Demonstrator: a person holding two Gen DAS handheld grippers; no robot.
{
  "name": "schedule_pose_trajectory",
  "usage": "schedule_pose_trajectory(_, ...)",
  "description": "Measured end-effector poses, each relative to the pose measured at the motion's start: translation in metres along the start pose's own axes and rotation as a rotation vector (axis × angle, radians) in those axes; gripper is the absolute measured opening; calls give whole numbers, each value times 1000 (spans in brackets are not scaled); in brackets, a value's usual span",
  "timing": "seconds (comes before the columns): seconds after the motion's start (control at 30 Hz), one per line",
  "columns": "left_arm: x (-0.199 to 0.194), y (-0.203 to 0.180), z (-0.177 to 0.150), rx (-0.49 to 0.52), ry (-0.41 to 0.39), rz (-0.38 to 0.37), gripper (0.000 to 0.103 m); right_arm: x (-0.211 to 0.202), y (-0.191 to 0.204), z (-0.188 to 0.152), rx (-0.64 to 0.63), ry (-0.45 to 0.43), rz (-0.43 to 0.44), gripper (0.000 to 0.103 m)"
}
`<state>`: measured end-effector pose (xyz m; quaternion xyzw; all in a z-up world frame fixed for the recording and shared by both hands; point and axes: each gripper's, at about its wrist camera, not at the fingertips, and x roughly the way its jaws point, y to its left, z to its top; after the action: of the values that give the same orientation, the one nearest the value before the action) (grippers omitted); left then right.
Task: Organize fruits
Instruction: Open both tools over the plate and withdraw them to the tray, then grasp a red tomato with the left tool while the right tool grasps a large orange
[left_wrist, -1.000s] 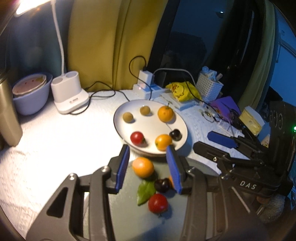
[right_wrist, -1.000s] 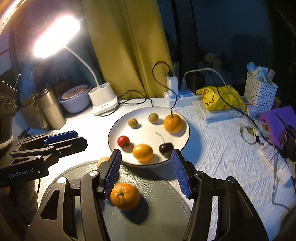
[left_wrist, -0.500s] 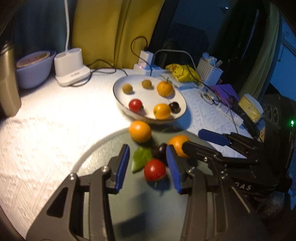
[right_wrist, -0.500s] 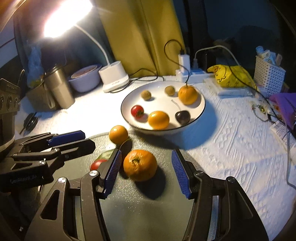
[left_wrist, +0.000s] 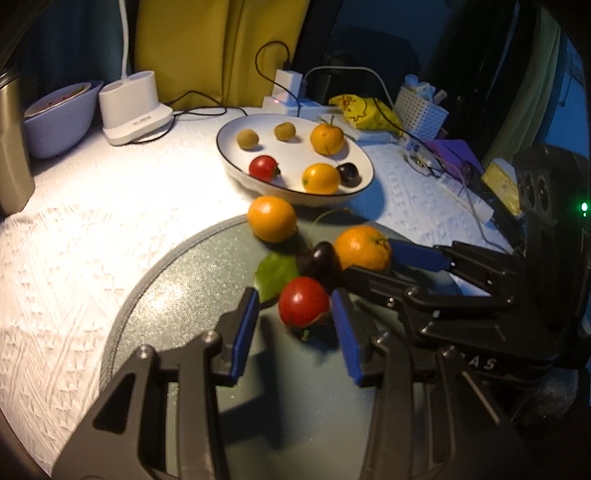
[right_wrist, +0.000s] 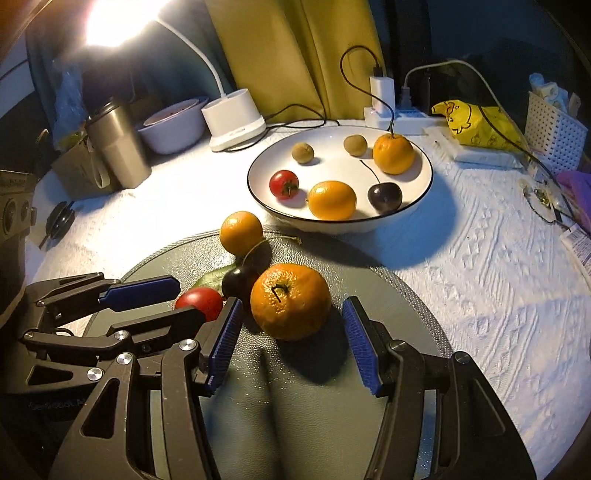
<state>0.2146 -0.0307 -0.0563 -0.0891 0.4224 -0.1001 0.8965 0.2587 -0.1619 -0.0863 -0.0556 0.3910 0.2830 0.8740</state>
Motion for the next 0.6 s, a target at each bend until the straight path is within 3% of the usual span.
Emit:
schedule_pose_trajectory(0.1, 1, -3, 0, 20, -1, 9, 43, 1, -1, 0, -1, 2, 7, 54)
schedule_pose_trajectory(0.13, 1, -4, 0, 30, -2, 13, 42, 2, -1, 0, -3, 5, 10, 47)
schedule_pose_trajectory(0.27, 4, -7, 0, 40, 6, 14, 41, 2, -1, 0, -15, 4, 16, 46)
schedule_pose_trajectory(0.4, 5, -12, 0, 64, 8, 17, 31, -1, 1, -1, -13, -3, 17, 46)
schedule_pose_trajectory(0.6, 3, -15, -1, 67, 8, 12, 31, -10, -4, -1, -7, -21, 15, 46)
